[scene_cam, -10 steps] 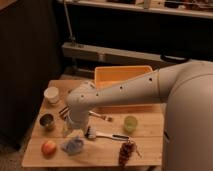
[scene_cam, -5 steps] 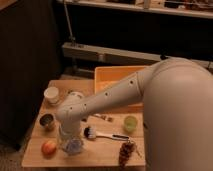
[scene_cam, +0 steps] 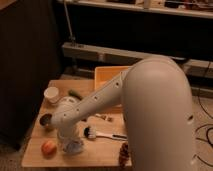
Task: Wipe tray with towel
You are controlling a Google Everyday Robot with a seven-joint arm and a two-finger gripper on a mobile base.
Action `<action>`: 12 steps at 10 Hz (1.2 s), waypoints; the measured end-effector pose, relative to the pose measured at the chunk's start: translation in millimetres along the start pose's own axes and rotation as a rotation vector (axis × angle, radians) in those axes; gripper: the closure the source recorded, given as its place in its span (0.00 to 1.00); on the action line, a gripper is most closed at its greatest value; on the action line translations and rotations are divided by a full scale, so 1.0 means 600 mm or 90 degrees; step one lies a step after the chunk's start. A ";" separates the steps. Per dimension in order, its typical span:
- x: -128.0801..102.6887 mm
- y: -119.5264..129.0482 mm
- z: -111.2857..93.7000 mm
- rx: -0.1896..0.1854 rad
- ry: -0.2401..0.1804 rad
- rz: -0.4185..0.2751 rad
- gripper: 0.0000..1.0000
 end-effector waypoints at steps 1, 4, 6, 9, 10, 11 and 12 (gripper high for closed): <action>-0.001 -0.001 0.012 0.003 0.007 -0.002 0.60; -0.002 -0.004 0.023 -0.003 0.021 -0.010 0.91; -0.007 -0.011 -0.007 -0.012 0.020 0.016 1.00; -0.026 -0.047 -0.115 -0.035 0.002 0.058 1.00; -0.042 -0.066 -0.162 -0.040 -0.011 0.072 1.00; -0.061 -0.086 -0.203 -0.044 -0.021 0.082 1.00; -0.090 -0.110 -0.245 -0.055 -0.037 0.095 1.00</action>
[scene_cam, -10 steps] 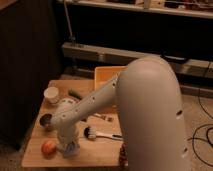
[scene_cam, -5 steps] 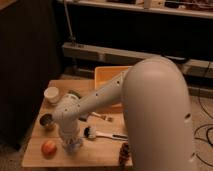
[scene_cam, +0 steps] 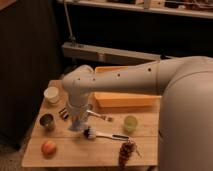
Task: Wipe tray with towel
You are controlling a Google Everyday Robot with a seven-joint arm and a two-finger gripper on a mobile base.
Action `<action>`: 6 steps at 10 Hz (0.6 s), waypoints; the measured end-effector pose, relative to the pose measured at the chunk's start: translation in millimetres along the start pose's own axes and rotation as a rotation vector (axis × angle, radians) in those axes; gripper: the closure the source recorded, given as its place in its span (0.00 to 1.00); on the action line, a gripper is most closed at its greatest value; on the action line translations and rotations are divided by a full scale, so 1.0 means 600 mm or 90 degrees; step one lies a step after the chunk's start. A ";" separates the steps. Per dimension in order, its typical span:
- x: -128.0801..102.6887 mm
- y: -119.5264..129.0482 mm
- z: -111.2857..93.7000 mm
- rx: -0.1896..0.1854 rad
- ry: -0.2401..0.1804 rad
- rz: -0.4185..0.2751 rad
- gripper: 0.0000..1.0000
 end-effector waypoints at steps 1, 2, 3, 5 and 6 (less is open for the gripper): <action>-0.033 -0.023 -0.035 -0.007 -0.011 0.017 1.00; -0.076 -0.043 -0.075 -0.010 -0.029 0.037 1.00; -0.105 -0.055 -0.099 -0.007 -0.041 0.052 1.00; -0.172 -0.086 -0.156 0.004 -0.082 0.099 1.00; -0.195 -0.107 -0.179 0.010 -0.100 0.123 1.00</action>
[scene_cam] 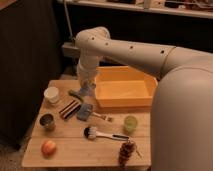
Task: Wipe tray with towel
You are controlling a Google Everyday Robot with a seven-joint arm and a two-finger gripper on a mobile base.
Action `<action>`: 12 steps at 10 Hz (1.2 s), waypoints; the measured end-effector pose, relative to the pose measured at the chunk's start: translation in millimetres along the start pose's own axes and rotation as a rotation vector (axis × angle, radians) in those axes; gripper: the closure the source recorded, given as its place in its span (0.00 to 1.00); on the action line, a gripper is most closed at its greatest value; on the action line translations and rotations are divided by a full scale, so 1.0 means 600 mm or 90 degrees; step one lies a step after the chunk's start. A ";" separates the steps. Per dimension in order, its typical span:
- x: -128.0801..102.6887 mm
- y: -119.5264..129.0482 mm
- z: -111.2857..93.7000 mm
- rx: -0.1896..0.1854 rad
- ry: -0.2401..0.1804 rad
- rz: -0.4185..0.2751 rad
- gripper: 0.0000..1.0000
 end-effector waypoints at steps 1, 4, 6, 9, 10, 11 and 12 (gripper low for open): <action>-0.016 -0.012 -0.011 0.003 -0.010 0.015 1.00; -0.018 -0.005 -0.011 0.002 -0.011 0.013 1.00; -0.019 -0.006 -0.011 0.002 -0.011 0.014 1.00; -0.030 -0.014 -0.013 0.019 -0.026 0.016 1.00; -0.045 -0.021 -0.013 0.029 -0.040 0.015 1.00; -0.067 -0.040 -0.014 0.033 -0.055 0.023 1.00; -0.092 -0.064 -0.017 0.038 -0.071 0.028 1.00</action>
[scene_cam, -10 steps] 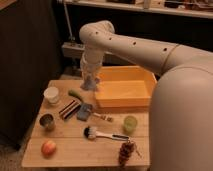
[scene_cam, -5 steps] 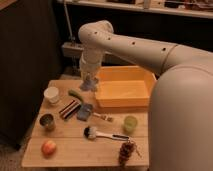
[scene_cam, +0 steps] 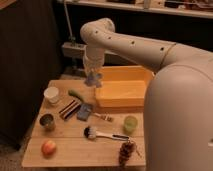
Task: Wipe tray with towel
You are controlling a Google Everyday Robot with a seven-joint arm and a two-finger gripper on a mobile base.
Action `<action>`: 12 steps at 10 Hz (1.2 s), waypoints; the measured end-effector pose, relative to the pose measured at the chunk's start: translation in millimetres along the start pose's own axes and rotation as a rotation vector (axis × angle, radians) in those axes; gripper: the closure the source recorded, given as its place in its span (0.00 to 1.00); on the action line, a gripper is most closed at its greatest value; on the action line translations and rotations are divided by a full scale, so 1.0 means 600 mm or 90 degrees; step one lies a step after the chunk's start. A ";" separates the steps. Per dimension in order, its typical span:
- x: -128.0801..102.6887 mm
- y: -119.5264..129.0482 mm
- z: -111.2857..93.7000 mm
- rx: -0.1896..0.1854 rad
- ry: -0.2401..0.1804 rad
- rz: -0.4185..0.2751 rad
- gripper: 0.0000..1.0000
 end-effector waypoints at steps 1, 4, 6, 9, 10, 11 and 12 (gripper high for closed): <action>-0.026 -0.022 0.004 0.001 -0.014 0.008 1.00; -0.074 -0.104 0.024 -0.007 -0.047 0.049 1.00; -0.064 -0.144 0.040 -0.004 -0.050 0.076 1.00; -0.033 -0.214 0.095 0.005 -0.039 0.129 1.00; -0.023 -0.223 0.125 0.001 -0.025 0.143 1.00; -0.015 -0.241 0.148 0.000 -0.014 0.160 1.00; -0.011 -0.256 0.164 -0.001 -0.005 0.174 1.00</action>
